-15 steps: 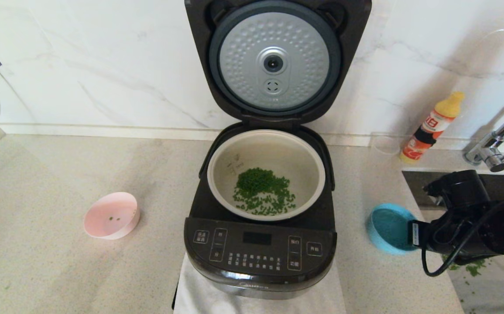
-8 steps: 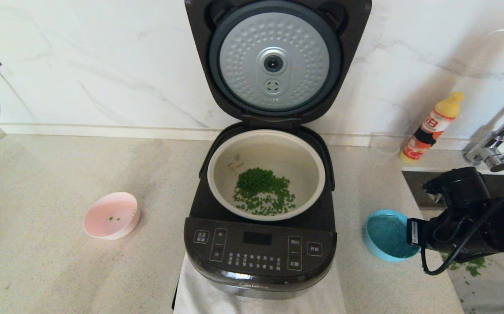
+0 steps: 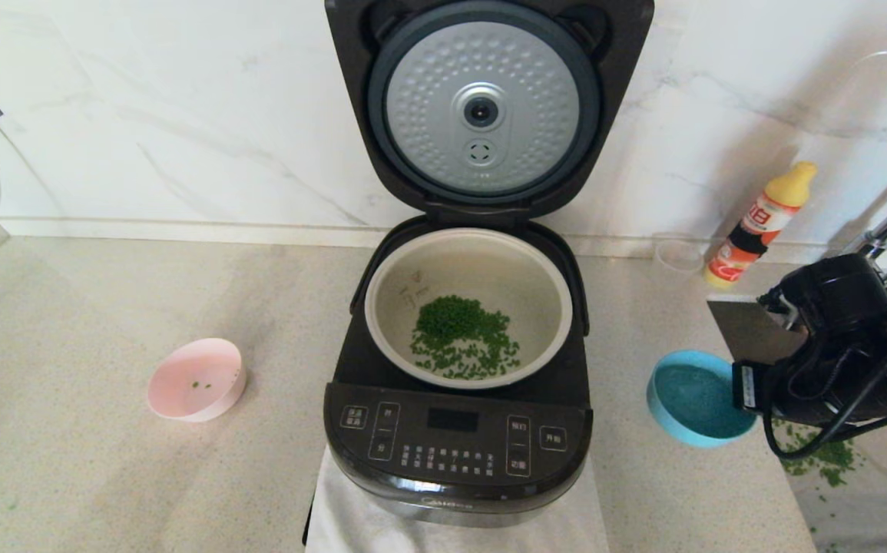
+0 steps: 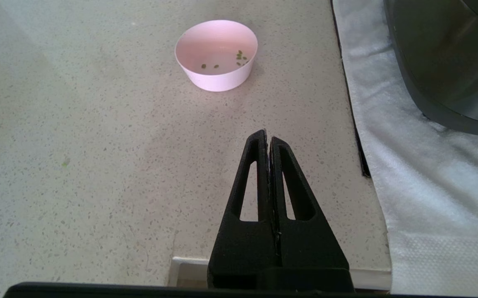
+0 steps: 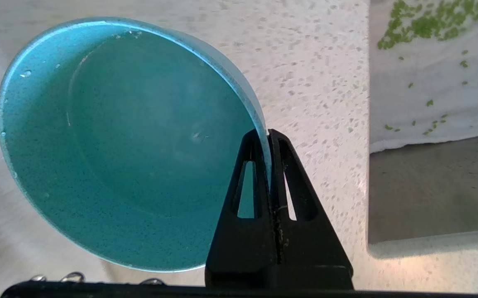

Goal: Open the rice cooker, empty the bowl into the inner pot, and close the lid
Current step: Pick up the bowl on the table, then pour the water from the bowl into the rice cooker

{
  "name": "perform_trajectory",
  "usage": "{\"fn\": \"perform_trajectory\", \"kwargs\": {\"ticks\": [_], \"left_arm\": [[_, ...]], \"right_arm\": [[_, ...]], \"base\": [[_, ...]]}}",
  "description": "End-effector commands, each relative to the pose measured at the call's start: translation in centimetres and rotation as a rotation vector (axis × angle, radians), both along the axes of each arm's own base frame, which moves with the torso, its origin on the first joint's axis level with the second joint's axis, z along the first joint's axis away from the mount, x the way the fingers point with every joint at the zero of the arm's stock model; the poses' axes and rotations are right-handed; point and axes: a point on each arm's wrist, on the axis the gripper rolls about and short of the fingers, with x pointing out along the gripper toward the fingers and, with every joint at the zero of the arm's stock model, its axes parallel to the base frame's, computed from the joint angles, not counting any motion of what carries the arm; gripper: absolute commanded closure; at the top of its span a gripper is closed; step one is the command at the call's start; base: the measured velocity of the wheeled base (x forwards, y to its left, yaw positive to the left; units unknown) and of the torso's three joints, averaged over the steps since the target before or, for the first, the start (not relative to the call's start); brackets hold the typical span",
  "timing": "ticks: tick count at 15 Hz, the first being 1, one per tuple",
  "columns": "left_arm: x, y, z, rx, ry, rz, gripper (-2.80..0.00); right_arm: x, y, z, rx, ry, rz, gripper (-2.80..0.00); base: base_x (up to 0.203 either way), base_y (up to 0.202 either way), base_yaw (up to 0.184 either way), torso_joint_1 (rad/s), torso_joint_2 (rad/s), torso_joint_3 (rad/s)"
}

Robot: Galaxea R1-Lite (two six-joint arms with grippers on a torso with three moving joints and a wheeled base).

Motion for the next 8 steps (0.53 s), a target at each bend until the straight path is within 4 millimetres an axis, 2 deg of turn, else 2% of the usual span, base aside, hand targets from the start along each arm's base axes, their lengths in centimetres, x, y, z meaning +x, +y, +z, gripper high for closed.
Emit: {"fn": "perform_trajectory", "kwargs": {"ticks": [1,8], "left_arm": [[0.1,0.0,-0.2,0.0,0.009,0.0,0.0],[0.1,0.0,-0.2,0.0,0.009,0.0,0.0]], "right_arm": [[-0.8,0.4,2.2,0.009,-0.048,0.015,0.0],[-2.7,2.6,8.6,0.034,-0.104,0.098,0.0]], "base": [[0.0,0.0,0.0,0.0,0.0,0.0],[0.0,0.0,0.0,0.0,0.0,0.0]]}}
